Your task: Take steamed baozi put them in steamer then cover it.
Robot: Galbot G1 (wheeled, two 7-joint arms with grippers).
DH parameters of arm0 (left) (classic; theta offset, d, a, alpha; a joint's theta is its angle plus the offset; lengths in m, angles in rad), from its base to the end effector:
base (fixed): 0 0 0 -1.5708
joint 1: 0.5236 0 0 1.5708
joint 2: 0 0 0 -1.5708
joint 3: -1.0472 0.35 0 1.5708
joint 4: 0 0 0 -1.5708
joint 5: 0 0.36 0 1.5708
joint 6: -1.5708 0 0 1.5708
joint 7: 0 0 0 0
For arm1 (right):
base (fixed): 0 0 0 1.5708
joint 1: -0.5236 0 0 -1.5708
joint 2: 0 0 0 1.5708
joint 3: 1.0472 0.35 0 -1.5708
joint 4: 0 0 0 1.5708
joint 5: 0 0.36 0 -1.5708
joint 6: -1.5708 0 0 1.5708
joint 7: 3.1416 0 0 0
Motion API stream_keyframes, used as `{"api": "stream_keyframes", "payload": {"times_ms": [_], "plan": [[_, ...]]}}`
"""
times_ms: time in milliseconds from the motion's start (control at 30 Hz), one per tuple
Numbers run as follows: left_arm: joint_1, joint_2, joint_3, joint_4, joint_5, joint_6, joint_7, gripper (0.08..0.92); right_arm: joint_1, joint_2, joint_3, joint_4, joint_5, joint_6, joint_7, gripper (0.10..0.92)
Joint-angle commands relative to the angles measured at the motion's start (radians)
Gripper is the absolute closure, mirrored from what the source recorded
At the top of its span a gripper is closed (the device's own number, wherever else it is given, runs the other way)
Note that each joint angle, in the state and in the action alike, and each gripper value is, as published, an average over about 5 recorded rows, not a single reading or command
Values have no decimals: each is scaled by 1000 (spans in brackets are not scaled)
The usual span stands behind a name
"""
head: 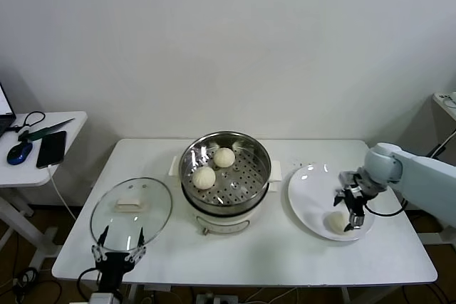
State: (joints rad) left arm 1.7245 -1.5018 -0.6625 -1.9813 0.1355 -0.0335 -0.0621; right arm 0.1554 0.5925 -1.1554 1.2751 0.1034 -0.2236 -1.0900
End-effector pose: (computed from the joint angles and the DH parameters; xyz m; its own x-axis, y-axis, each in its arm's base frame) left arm 0.1277 0.0598 -0.3628 -0.9674 -0.1503 0.2037 -0.0892 0.9555 0.2812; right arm 0.4886 -0.1862 -0.2284 0.0073 -0.0666 0.9977 -0.9990 -0.0442 0.0044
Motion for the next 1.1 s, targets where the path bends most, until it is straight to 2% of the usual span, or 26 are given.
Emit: {"api": "stream_keyframes", "payload": {"times_ms": [33, 300, 533, 767, 900, 1100], "plan": [[0, 0, 0, 2, 5, 3, -1, 177, -49, 13, 25, -38, -28, 3, -2, 203], [-4, -1, 3, 1, 11, 6, -2, 177, -41, 30, 22, -53, -26, 7, -5, 214], [-4, -2, 4, 0, 13, 6, -2, 177, -37, 33, 17, -55, -22, 9, -7, 310], [-2, -2, 5, 0, 13, 6, -3, 177, -6, 34, 8, -57, -17, 28, -10, 349], [-2, -1, 6, 1, 13, 5, -2, 177, 96, 52, -33, -69, -31, 134, -21, 357], [-5, -1, 10, -1, 16, 8, -2, 177, 373, 150, -174, -77, -115, 413, -69, 360]]}}
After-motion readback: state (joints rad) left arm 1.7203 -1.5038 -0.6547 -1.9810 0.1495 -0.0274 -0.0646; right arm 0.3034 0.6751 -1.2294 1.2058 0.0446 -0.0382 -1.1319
